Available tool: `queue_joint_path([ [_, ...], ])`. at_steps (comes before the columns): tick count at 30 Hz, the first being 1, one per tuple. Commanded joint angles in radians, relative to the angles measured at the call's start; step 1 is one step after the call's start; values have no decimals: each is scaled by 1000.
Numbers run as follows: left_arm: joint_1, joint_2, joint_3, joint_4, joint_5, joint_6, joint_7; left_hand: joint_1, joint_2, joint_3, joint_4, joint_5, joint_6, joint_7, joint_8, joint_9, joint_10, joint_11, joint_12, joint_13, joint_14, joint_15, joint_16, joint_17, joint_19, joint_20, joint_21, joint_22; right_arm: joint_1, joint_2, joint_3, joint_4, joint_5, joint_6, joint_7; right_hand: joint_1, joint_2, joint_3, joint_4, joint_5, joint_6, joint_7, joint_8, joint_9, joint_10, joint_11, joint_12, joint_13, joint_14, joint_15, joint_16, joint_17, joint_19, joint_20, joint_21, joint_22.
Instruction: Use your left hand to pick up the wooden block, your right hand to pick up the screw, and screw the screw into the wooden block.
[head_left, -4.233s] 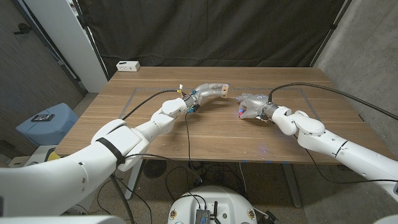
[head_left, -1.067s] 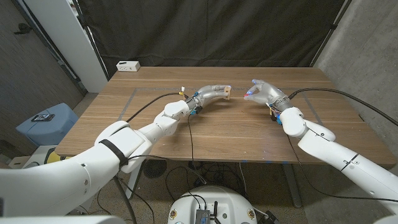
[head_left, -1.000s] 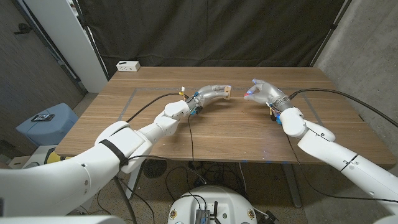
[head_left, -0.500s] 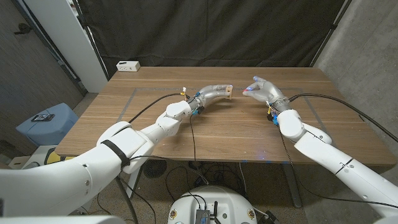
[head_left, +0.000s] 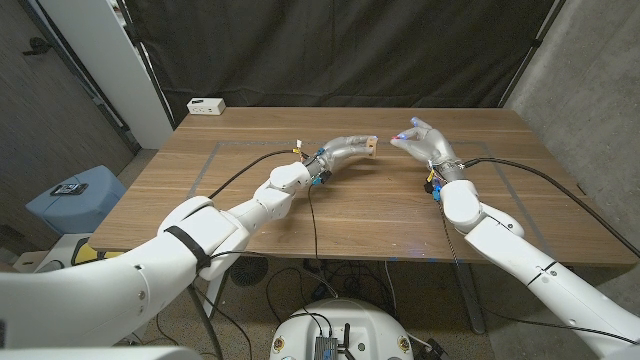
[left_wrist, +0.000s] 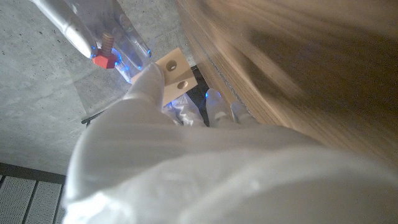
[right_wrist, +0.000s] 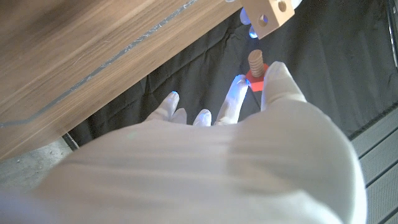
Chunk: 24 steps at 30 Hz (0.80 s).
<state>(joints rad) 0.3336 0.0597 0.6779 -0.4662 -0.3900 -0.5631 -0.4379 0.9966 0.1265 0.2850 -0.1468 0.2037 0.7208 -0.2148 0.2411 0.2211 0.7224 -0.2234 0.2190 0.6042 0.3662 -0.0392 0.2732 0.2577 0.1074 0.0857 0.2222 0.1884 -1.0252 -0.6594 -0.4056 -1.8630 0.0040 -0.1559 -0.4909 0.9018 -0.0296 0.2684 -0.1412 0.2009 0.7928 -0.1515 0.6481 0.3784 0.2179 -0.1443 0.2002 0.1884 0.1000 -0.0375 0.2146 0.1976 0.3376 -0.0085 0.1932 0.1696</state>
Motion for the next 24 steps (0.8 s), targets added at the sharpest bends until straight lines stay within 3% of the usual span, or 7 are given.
queue_joint_path([
  [1,29,6,-1,-48,-10,21,5,-6,1,8,-1,6,12,1,7,1,6,3,5,2,10,-118,-3,5,2,5,4,6,7,72,-3,30,21,48,-69,3,14,-3,-2,-5,2,6,8,2,11,5,0,2,12,-36,1,3,10,-2,4,3],
  [19,60,7,-15,-92,-28,28,42,-9,1,9,-1,6,8,0,4,1,4,3,4,2,8,-115,-4,6,-1,7,3,6,43,148,-26,96,8,106,-138,3,19,-5,-2,-8,7,4,11,-6,16,6,-1,2,16,-34,2,3,11,-4,3,3],
  [24,76,22,-11,-138,-21,36,60,-10,0,9,-1,6,7,0,4,1,3,3,4,2,9,-115,-4,6,-2,6,3,6,46,160,-27,103,8,108,-148,3,19,-6,-2,-9,9,6,13,-6,17,7,-1,2,16,-34,2,3,11,-3,3,3],
])
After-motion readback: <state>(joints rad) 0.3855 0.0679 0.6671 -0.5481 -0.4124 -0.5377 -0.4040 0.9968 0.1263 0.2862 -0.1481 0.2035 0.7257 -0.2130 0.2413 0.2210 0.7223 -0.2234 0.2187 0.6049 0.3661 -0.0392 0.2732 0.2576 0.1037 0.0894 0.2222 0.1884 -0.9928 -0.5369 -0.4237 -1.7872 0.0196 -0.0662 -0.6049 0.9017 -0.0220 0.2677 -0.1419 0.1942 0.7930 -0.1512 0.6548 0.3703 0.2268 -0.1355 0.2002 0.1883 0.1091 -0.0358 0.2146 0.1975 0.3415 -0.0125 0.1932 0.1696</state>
